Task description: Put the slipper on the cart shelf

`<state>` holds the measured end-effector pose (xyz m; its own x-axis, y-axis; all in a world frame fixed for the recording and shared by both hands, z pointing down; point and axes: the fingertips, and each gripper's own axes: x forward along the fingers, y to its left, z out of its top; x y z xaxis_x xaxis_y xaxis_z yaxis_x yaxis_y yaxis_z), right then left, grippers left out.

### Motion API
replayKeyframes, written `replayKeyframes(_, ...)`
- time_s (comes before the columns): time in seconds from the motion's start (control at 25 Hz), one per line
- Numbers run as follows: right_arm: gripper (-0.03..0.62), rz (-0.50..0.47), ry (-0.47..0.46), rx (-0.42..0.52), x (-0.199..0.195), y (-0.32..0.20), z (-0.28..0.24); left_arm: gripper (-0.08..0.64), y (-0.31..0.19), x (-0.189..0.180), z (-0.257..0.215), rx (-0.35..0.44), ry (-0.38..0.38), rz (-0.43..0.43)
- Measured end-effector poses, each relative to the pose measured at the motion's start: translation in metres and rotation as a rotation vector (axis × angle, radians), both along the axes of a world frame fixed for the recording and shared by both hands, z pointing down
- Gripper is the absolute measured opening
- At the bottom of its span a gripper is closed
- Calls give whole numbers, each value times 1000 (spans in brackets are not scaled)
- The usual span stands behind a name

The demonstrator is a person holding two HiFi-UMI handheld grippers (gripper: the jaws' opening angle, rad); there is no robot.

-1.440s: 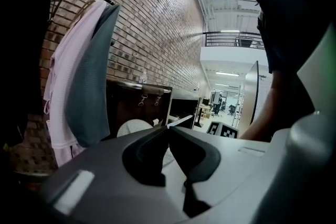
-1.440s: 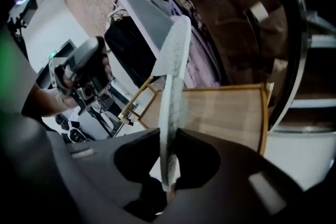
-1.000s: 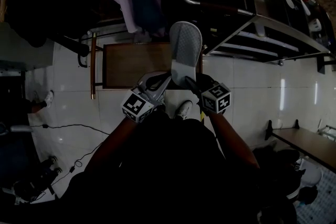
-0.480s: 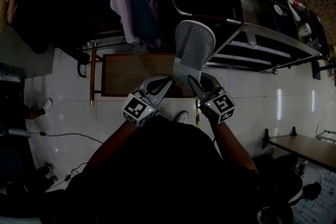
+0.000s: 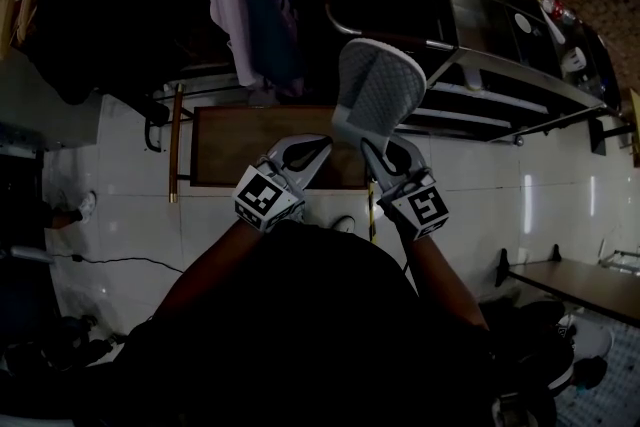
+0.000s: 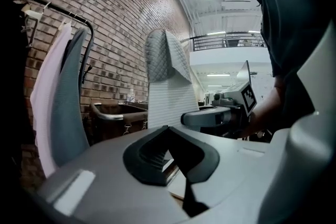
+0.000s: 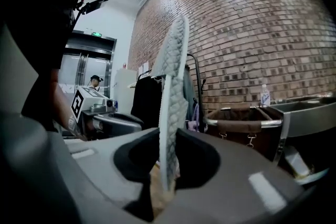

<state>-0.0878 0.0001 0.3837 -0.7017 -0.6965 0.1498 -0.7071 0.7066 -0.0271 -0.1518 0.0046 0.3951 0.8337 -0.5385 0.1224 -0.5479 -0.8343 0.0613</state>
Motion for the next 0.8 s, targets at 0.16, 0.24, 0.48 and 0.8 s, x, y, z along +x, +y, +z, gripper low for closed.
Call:
replayKeyframes(0.16,64,11,-5,-14,1,-1,2,0,-3,-4,0,10,21,-18)
replayKeyframes(0.24,64,23,6,-25,2,-2,7,0,-4,-7,1,1,37,-26)
replayKeyframes(0.48,64,45,39,-51,5,-3,19,0,-9,-12,9,-18,34,-24)
replayKeyframes(0.8,64,92,78,-103,6,-3,37,0,-15,-7,17,-32,56,46)
